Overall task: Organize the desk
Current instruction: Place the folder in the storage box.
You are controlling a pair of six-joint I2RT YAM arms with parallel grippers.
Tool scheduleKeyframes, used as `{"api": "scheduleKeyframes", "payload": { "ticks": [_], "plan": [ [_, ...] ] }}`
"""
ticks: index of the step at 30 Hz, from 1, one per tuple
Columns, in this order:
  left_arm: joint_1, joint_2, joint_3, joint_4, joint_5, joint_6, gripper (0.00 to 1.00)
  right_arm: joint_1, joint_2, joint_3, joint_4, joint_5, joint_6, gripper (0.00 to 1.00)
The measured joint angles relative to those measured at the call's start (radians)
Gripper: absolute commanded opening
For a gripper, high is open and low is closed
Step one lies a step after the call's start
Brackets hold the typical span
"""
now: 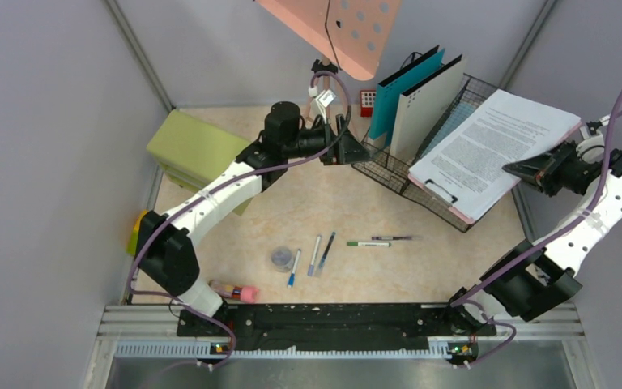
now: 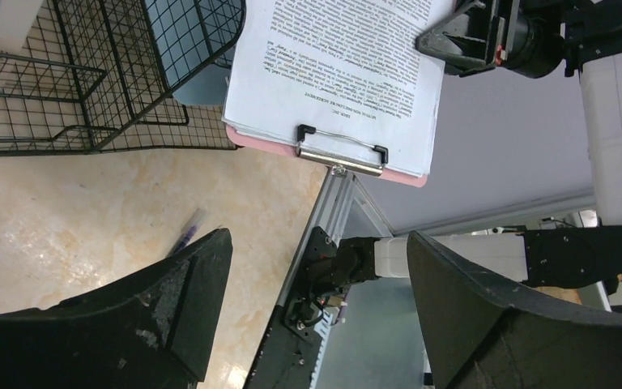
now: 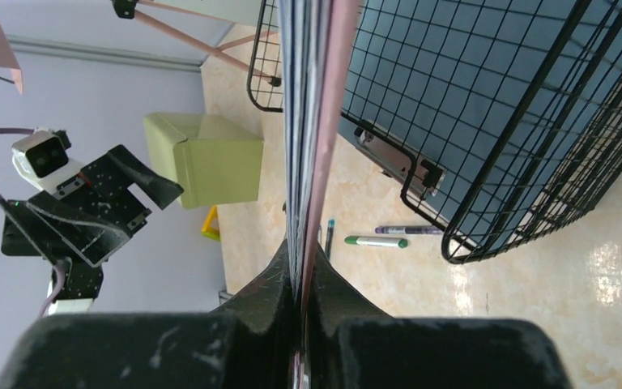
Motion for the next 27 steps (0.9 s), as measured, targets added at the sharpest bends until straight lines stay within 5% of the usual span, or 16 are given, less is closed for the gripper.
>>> {"api": "scheduleKeyframes", "payload": {
  "ticks": [10,27],
  "plan": [
    [0.0,-0.014,0.0,-0.019,-0.011,0.055,0.83,0.01,0.105,0.079,-0.003,-0.003,-0.001,0.0],
    [0.0,-0.014,-0.003,-0.018,-0.006,0.063,0.82,0.112,0.186,0.084,0.261,0.008,0.22,0.0]
  ]
}}
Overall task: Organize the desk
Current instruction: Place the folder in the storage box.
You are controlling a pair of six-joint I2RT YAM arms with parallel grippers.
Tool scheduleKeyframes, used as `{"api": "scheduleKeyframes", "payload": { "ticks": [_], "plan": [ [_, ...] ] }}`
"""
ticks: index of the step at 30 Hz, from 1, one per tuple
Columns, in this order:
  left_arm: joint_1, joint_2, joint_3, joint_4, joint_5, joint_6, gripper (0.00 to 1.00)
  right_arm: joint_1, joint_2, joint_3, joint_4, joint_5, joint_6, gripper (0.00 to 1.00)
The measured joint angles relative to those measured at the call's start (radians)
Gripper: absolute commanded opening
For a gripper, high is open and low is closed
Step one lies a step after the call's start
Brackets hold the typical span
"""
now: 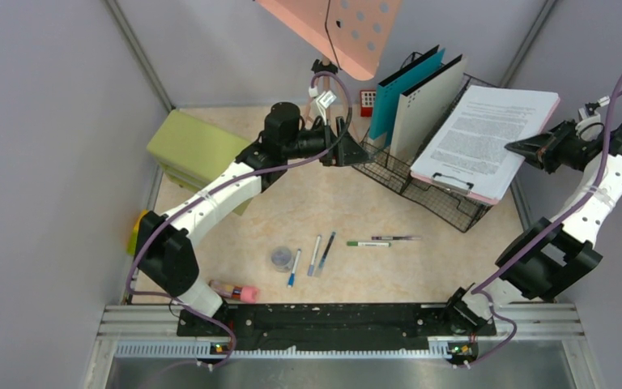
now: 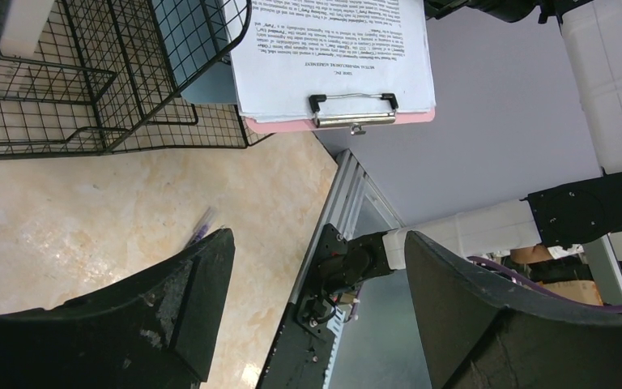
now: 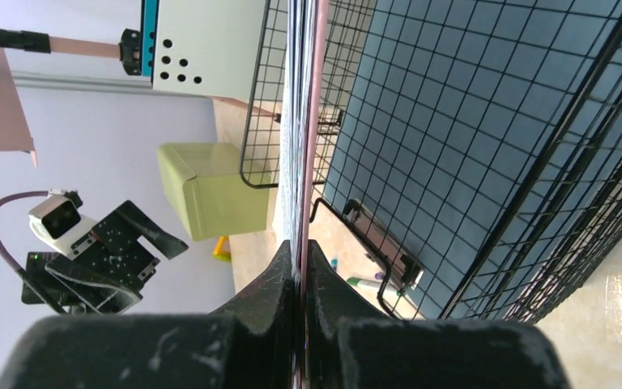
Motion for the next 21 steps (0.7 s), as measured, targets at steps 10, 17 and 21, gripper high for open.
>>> {"api": "scheduleKeyframes", "payload": {
  "ticks": [10,17,21],
  "plan": [
    [0.0,0.001,-0.013,0.004,0.0,-0.006,0.81,0.0,0.025,-0.056,0.137,0.013,0.106,0.13],
    [0.0,0.002,-0.014,0.006,0.004,-0.009,0.81,0.0,0.076,-0.056,0.156,0.044,0.112,0.41],
    [0.0,0.002,-0.014,0.008,0.005,-0.01,0.81,0.002,0.076,-0.039,0.154,0.056,0.11,0.52]
  ]
}}
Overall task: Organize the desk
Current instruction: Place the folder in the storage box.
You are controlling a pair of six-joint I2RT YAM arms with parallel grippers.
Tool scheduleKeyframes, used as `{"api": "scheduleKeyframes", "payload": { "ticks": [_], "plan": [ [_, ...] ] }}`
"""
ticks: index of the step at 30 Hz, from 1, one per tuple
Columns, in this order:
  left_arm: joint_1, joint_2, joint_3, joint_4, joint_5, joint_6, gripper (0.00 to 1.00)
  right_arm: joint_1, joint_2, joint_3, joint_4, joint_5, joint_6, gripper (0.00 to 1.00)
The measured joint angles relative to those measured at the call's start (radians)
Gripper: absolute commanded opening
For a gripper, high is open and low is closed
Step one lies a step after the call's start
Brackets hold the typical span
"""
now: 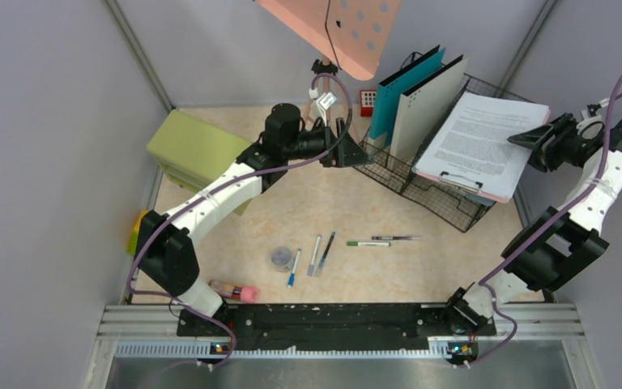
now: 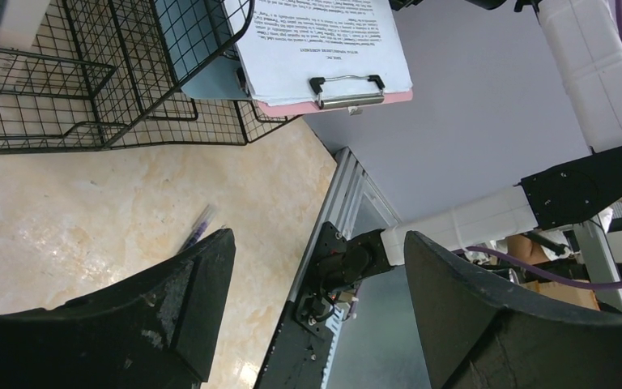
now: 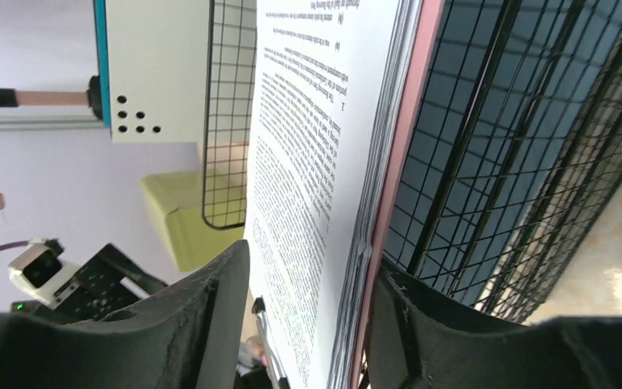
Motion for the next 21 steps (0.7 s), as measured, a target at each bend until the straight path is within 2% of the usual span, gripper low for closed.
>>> {"api": "scheduleKeyframes", "payload": {
  "ticks": [6,14,21],
  "plan": [
    [-0.002,0.031,0.018,-0.022,-0.003,0.025,0.8,0.004,0.0,0.108,-0.044,0.064,-0.045,0.56],
    [-0.034,0.157,0.18,-0.132,-0.009,0.074,0.79,0.004,0.019,0.215,-0.117,0.122,-0.1,0.62],
    [-0.068,0.223,0.258,-0.166,-0.01,0.091,0.79,0.004,0.029,0.257,-0.171,0.167,-0.156,0.63]
  ]
}}
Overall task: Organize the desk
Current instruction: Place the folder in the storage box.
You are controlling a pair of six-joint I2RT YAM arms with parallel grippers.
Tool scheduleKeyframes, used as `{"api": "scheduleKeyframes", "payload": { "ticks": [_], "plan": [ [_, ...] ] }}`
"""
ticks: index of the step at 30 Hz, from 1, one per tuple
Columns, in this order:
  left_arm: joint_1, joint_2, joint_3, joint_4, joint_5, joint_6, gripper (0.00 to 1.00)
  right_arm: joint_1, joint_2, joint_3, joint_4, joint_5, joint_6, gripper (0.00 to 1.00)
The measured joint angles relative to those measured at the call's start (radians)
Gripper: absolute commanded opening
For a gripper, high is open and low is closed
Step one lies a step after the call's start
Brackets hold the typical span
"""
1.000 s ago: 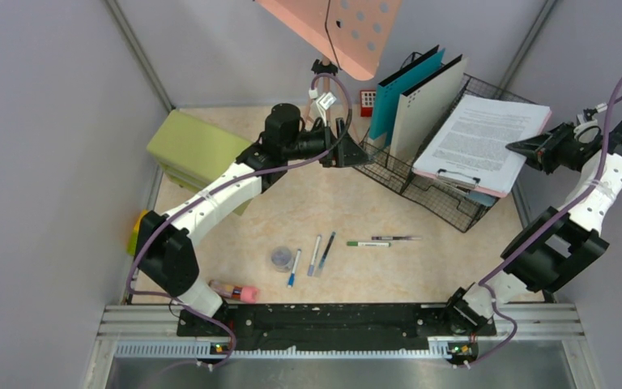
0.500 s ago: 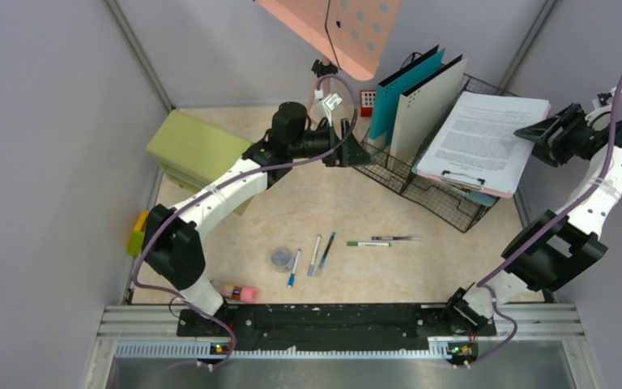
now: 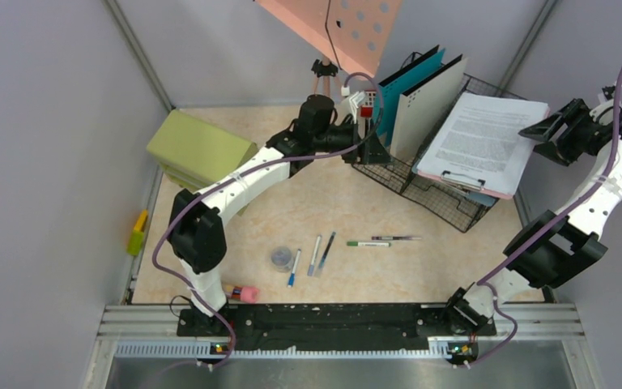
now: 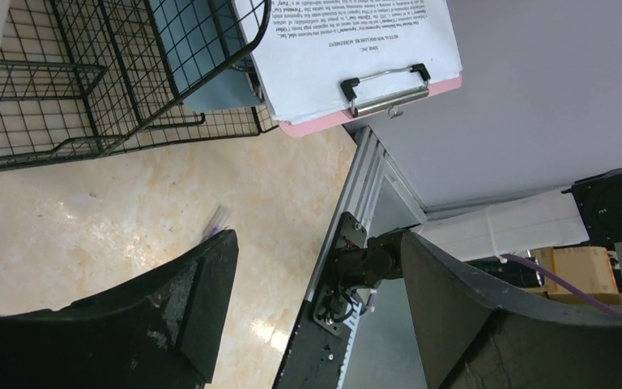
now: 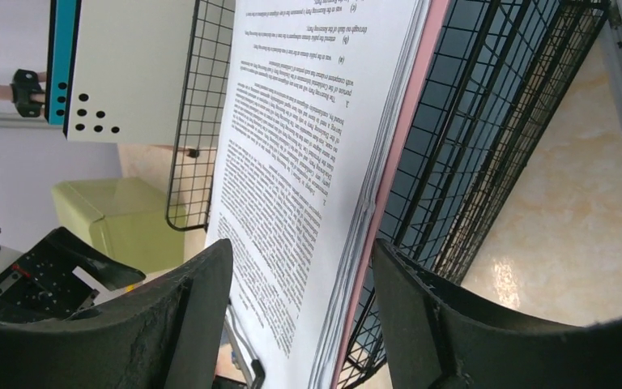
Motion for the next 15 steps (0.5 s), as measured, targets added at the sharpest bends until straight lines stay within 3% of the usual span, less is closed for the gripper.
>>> {"api": "scheduleKeyframes", "payload": {
  "ticks": [9,15],
  "plan": [
    [-0.067,0.068,0.085,-0.018,-0.023,0.01,0.8,0.0,0.0,0.036,-0.058,0.028,-0.088,0.64],
    [-0.143,0.134,0.133,0.024,-0.02,-0.079,0.81,0.0,-0.003,0.042,-0.08,0.045,-0.147,0.65]
  ]
}}
